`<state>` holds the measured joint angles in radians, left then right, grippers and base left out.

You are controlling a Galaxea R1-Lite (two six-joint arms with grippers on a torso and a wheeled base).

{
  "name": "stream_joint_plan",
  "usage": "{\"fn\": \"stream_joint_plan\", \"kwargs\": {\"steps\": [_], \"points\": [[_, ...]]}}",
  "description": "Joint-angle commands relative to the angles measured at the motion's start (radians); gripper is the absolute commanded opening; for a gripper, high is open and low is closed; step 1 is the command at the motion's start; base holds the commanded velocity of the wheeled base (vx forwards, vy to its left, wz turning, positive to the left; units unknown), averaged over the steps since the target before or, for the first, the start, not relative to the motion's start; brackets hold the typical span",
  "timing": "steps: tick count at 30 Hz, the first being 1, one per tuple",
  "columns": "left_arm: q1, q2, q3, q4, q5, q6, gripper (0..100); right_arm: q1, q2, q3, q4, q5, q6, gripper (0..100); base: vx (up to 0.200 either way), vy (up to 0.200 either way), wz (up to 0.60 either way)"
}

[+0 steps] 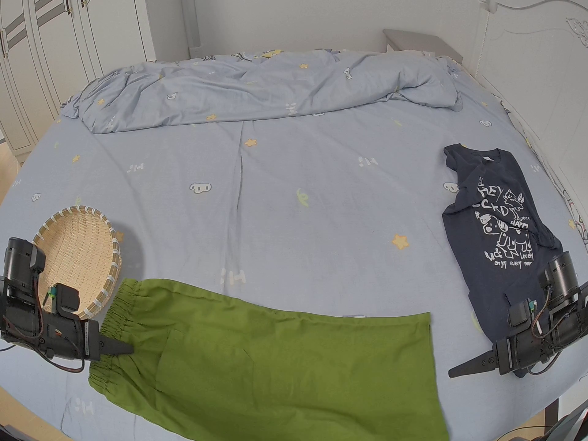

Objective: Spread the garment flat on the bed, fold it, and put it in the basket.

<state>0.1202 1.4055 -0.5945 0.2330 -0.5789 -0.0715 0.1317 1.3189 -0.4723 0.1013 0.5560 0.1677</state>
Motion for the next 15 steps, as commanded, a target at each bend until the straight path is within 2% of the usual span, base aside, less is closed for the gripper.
{"fn": "stream_joint_plan", "kwargs": {"steps": [1, 4, 6, 10, 11, 15], "points": [[0.125, -0.030, -0.033, -0.001, 0.091, 0.118, 0, 0.008, -0.027, -0.031, -0.002, -0.001, 0.044, 100, 0.000, 0.000, 0.00], [0.200, -0.049, -0.070, -0.001, 0.091, 0.133, 0, -0.006, -0.027, -0.088, 0.003, -0.001, 0.049, 100, 0.000, 0.000, 0.00], [0.219, -0.054, -0.079, -0.001, 0.091, 0.134, 0, -0.007, -0.027, -0.115, 0.003, -0.001, 0.049, 100, 0.000, 0.000, 0.00], [0.199, -0.066, -0.071, 0.005, 0.091, 0.134, 0, -0.001, -0.012, -0.152, 0.003, 0.001, 0.062, 100, 0.000, 0.000, 0.00], [0.168, -0.074, -0.073, 0.019, 0.091, 0.133, 0, 0.011, 0.014, -0.149, 0.000, 0.001, 0.075, 100, 0.000, 0.000, 0.00], [0.128, -0.115, -0.139, 0.101, 0.103, 0.127, 0, 0.009, 0.031, -0.146, 0.000, -0.001, 0.078, 100, 0.000, 0.000, 0.00]]}}
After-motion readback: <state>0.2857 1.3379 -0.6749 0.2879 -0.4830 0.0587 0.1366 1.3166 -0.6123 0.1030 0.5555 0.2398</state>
